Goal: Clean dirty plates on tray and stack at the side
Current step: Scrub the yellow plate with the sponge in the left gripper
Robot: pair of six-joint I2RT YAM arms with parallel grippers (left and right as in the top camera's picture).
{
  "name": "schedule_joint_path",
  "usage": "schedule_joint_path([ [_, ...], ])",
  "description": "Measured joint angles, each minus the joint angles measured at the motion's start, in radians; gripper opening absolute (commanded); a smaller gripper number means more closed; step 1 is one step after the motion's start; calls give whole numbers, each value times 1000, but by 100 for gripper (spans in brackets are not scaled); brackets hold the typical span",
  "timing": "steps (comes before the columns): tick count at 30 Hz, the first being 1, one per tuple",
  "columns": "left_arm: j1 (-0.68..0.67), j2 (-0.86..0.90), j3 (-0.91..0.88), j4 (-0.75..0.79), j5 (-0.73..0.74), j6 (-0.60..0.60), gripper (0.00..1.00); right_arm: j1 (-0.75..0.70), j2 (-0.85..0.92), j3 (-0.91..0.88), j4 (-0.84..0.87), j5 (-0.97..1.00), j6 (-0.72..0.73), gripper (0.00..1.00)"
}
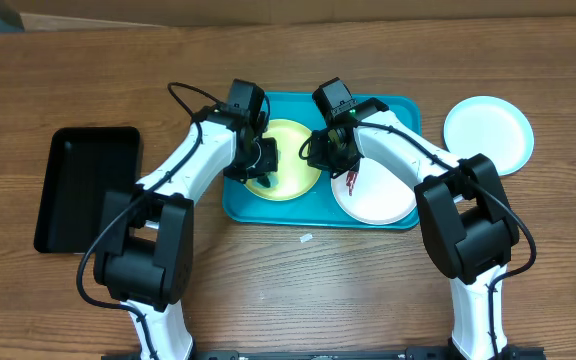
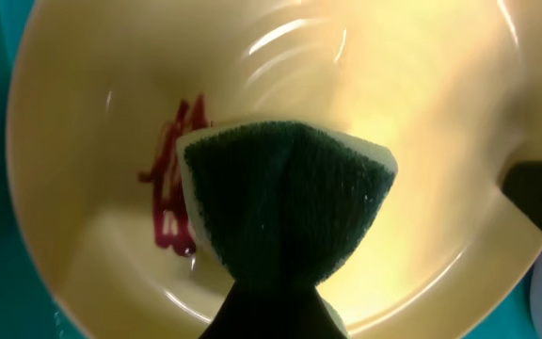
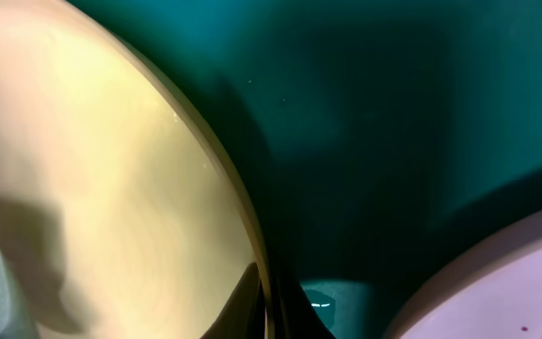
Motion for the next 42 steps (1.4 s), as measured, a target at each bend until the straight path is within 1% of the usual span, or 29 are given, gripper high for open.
schedule_joint_path([
  [9, -12, 0, -19, 95, 0, -2, 4, 0, 0, 0, -1, 3, 7, 4],
  [19, -30, 0, -24, 130, -2, -2, 4, 0, 0, 0, 0, 3, 8, 4],
  [26, -30, 0, -27, 131, -32, -3, 4, 0, 0, 0, 0, 3, 8, 4],
  [36, -30, -17, -127, 233, -37, -6, 4, 0, 0, 0, -1, 3, 7, 4],
  [39, -31, -23, -134, 224, -67, -6, 4, 0, 0, 0, -1, 3, 7, 4],
  [42, -37, -31, -134, 182, -154, -6, 4, 0, 0, 0, -3, 3, 7, 4],
])
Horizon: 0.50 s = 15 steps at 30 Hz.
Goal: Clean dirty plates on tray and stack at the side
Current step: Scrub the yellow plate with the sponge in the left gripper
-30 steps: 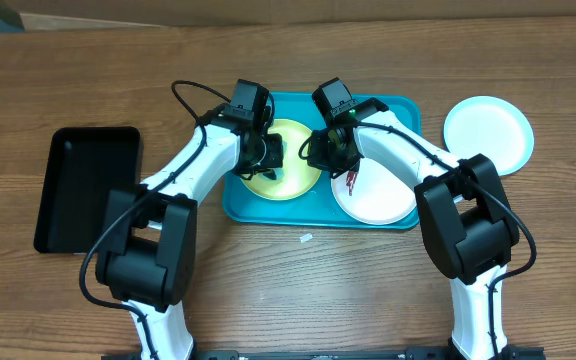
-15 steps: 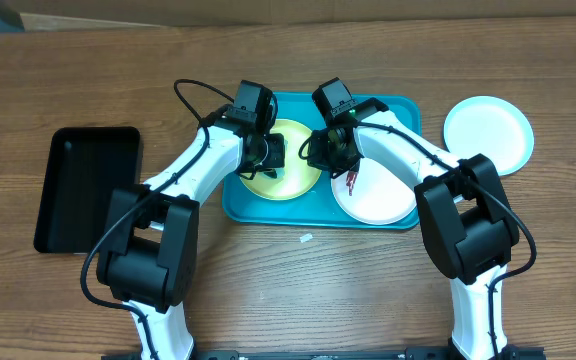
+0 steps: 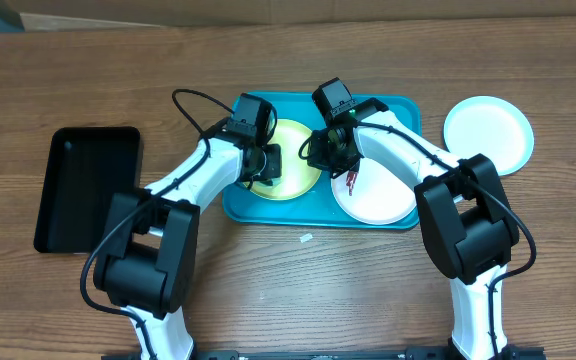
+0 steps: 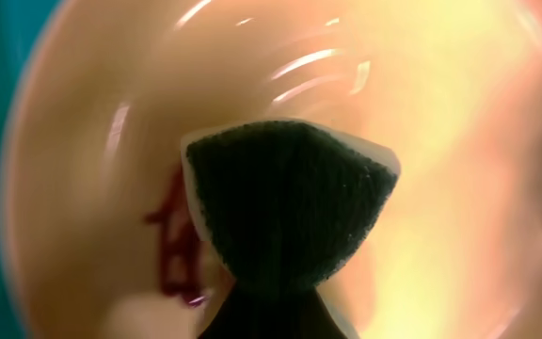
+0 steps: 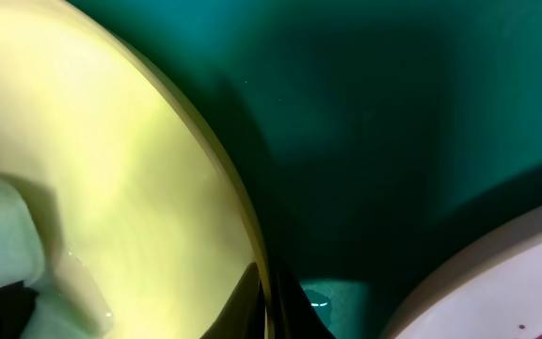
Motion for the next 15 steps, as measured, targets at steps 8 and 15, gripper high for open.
schedule_joint_path([
  [8, -2, -8, 55, -161, -244, -8, 4, 10, 0, 0, 2, -9, -1, 4],
  [15, 11, -5, 205, -211, -267, 11, 4, 10, 0, 0, 1, 3, 1, 4],
])
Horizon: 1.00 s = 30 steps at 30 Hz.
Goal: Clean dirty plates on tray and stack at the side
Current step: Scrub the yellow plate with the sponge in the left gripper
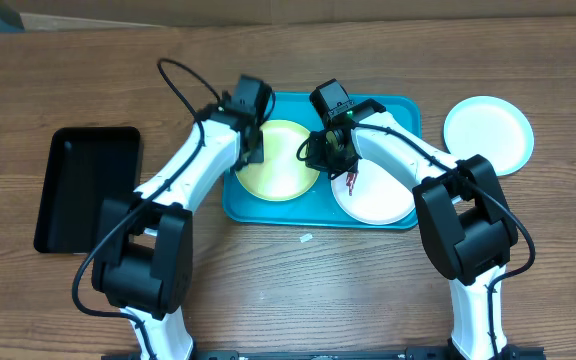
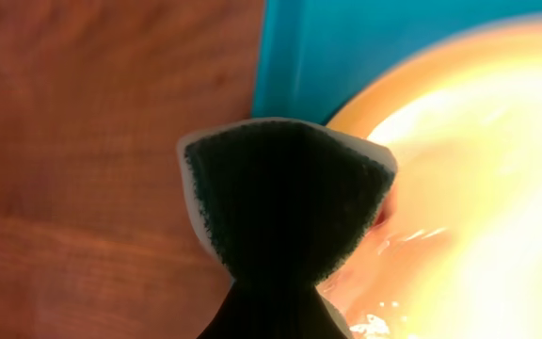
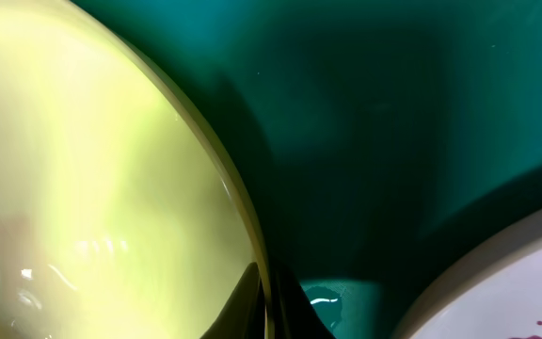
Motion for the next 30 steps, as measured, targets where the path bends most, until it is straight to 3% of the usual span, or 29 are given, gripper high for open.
schedule_joint_path([
  [10, 0, 4, 32, 113, 356, 50, 4, 0, 0, 0, 0, 3, 5, 4],
  [25, -3, 153, -3, 173, 421, 45, 4, -1, 0, 0, -2, 8, 6, 4],
  [30, 10, 153, 9, 120, 399, 41, 4, -2, 0, 0, -2, 7, 6, 4],
])
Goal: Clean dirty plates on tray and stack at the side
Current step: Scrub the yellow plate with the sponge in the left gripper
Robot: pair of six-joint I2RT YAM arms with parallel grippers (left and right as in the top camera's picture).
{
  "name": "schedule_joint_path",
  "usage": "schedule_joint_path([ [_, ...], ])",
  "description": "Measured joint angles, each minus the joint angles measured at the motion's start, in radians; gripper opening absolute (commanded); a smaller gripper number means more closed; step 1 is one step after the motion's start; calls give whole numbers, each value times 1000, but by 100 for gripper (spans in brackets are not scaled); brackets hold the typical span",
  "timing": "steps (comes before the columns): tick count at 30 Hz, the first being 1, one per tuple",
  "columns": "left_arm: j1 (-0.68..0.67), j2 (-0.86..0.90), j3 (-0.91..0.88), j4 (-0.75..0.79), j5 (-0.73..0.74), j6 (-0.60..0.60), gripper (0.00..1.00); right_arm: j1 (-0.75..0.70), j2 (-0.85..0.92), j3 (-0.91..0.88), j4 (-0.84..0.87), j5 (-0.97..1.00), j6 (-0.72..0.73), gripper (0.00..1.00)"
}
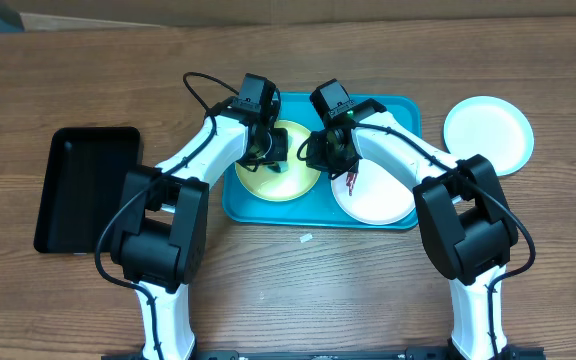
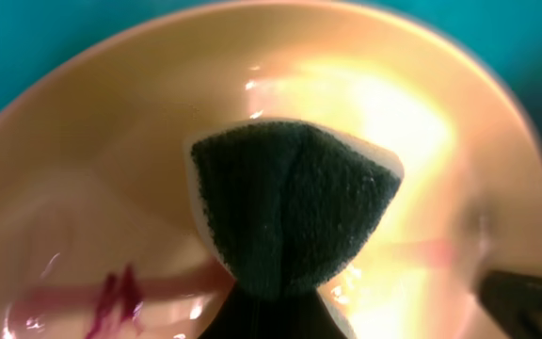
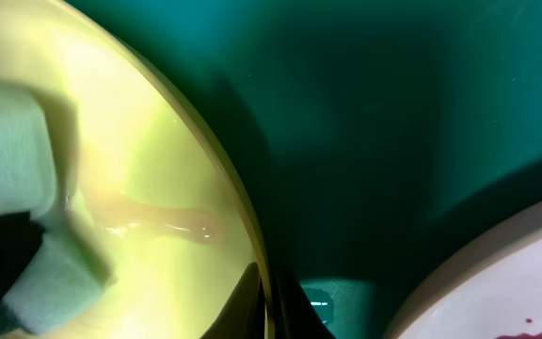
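Observation:
A yellow plate point(image 1: 293, 175) lies on the left half of the teal tray point(image 1: 398, 108). My left gripper point(image 1: 271, 152) is shut on a green-and-white sponge point(image 2: 294, 202) that presses on the plate's inside point(image 2: 422, 122); red smears point(image 2: 111, 297) and a pink streak remain there. My right gripper point(image 1: 320, 150) is shut on the yellow plate's right rim point(image 3: 243, 217), one finger on each side. A white plate point(image 1: 378, 200) with red marks point(image 1: 353, 181) sits on the tray's right half. The sponge point(image 3: 12, 169) also shows in the right wrist view.
A clean white plate point(image 1: 488, 132) rests on the wooden table to the right of the tray. A black bin point(image 1: 86, 188) stands at the far left. A small white scrap point(image 1: 306, 238) lies in front of the tray.
My left gripper, sponge in hand, was at the plate's left edge over the tray rim and table; now it is over the plate's middle. A pink wet streak shows on the plate. The right gripper has not moved.
The sponge sat on the yellow plate beside a red stain while my right gripper held the rim. It stayed on the plate, then stood at the plate's left edge, and now is back at the middle with the stain smeared thinner.

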Motion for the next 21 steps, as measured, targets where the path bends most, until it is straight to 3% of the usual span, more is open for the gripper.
schedule_joint_path([
  [15, 37, 23, 117, -341, -314, -31, 4, 14, 0, 0, 13, -21, 0, 4],
  [21, 38, 39, 206, -336, -325, -41, 4, 10, 0, 0, 9, -9, 1, 4],
])
